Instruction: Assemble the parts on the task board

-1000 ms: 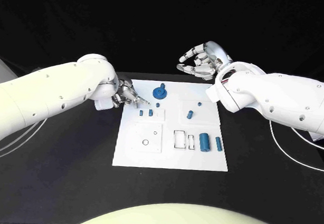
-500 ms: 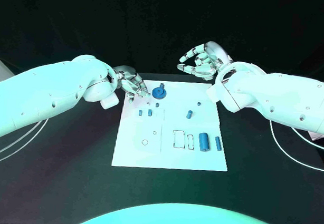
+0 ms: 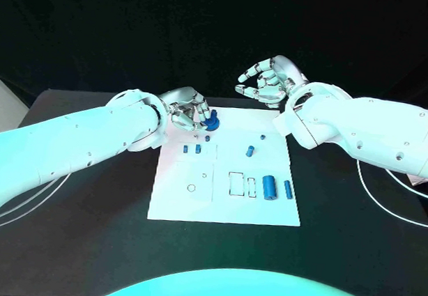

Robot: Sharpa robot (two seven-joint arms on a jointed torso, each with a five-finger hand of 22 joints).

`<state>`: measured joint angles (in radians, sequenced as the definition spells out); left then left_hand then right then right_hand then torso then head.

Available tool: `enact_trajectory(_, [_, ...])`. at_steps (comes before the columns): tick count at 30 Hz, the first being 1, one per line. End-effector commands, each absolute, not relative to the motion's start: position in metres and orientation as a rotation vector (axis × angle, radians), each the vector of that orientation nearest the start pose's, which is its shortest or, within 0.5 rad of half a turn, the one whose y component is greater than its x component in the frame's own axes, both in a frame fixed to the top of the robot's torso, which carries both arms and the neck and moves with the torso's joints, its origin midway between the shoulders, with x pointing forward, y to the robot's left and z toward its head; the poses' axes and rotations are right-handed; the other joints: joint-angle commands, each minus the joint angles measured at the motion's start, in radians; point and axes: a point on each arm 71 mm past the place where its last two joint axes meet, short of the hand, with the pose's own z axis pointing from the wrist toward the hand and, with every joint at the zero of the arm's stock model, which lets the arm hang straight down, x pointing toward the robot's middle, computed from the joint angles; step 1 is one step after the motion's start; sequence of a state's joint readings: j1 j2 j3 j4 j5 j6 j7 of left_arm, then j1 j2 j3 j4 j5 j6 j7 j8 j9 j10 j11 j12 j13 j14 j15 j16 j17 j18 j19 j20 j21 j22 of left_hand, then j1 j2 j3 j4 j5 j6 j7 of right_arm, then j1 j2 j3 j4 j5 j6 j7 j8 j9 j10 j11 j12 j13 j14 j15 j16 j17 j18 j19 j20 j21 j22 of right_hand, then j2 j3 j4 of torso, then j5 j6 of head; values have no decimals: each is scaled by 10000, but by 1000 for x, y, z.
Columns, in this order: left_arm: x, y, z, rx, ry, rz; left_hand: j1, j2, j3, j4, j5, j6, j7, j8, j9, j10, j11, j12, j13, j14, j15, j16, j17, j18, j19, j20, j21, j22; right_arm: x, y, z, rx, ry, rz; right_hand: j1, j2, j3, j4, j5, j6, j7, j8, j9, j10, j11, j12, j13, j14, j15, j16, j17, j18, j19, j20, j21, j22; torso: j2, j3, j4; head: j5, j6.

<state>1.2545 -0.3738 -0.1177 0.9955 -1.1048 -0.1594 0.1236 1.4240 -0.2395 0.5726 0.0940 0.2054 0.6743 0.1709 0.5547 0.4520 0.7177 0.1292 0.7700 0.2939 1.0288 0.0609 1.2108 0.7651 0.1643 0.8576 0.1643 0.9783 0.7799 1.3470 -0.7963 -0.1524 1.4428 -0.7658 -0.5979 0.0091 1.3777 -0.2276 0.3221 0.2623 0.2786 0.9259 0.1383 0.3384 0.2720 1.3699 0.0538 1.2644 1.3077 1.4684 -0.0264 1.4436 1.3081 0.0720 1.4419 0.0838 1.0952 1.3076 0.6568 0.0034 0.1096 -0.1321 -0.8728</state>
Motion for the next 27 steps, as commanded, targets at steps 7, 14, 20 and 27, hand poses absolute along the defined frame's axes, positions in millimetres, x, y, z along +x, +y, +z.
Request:
enact_trajectory(7, [553, 82, -222, 3132, 18136, -8168, -335, -227, -45, -100, -60, 488, -185, -267, -397, 115, 1, -190, -330, 357, 30, 492, 176, 193, -64, 2, 134, 105, 519, -217, -148, 4910, 14751, 8880, -43, -97, 356, -116, 37, -258, 59, -8, 101, -1388, 47, -2137, -912, -198, 108, -1367, -778, 552, -820, 31, -3114, 250, 20, 26, -13, -23, 2])
enact_trajectory(14, [554, 76, -226, 3421, 18430, -7733, -423, -275, -98, -118, -65, 581, -212, -367, -496, 180, -19, -221, -408, 543, 19, 693, 332, 195, -28, -2, 169, 128, 519, -217, -147, 4900, 14550, 8946, -171, -258, 971, -271, 28, -480, 140, 204, 295, -3191, 130, -5800, -4241, -1890, 227, -4820, -4028, 1122, -2070, 129, -8065, -2146, 11, 29, -4, -31, 2])
enact_trajectory(20, [555, 73, -229, 3522, 18699, -7433, -540, -320, -181, -110, -70, 700, -227, -506, -618, 139, 3, -334, -524, 746, 36, 927, 520, 191, 14, 5, 208, 153, 519, -216, -147, 4896, 14492, 8973, -332, -346, 1302, -480, 17, -576, 192, 323, 393, -3103, 201, -6875, -5768, -2582, 310, -6531, -5264, 1101, -2114, 247, -9009, -3222, 13, 27, -12, -46, 2])
enact_trajectory(27, [555, 71, -232, 3546, 18938, -7181, -445, -202, -83, -230, -27, 974, -248, -721, -799, 400, -36, -374, -662, 1228, 4, 1425, 998, 183, 241, -16, 472, 348, 519, -215, -146, 4895, 14440, 8997, -377, -351, 1353, -565, 15, -585, 201, 352, 413, -3069, 215, -7059, -6112, -2607, 325, -6722, -5337, 1098, -2072, 262, -9199, -3486, 26, 22, -4, -68, 2])
